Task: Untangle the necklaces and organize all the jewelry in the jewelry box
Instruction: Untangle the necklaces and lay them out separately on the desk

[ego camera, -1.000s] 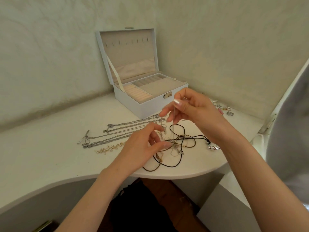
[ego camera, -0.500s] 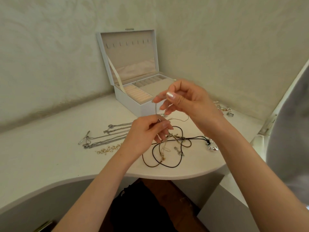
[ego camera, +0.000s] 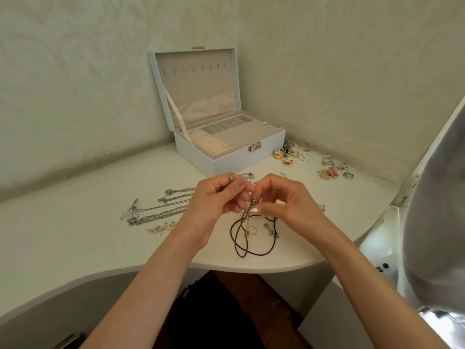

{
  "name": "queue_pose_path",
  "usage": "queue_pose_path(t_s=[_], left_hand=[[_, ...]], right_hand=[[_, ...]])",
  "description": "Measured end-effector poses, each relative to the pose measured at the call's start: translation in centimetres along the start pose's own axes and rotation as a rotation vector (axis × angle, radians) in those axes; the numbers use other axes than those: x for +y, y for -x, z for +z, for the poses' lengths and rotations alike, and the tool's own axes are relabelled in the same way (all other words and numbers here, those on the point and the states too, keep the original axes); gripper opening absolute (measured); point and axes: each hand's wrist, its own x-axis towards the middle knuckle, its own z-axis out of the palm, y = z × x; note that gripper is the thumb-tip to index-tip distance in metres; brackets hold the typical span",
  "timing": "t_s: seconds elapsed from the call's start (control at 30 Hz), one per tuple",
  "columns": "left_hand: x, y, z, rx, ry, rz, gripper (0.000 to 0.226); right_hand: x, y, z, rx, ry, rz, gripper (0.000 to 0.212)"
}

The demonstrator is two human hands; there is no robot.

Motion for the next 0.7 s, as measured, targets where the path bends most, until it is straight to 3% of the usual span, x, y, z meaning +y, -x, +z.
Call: queue_pose_path(t_s=[0.23,0.5,0.7], left_hand=[[-0.1,0.1,0.0,0.017,-0.047,-0.012,0.024],[-0.3,0.1,0.2,0.01,-0.061,0.001,0.026],[-0.1,-0.3,0.9,0.061,-0.093,0.048,0.027]], right_hand=[[0.6,0.0,-0.5,0.087,-0.142,-0.108,0.018],[1.0,0.3,-1.2,0.045,-0.131,-0.153,0.011],[0.6,0.6,-0.6,-0.017,-0.012,-0.156,0.026]])
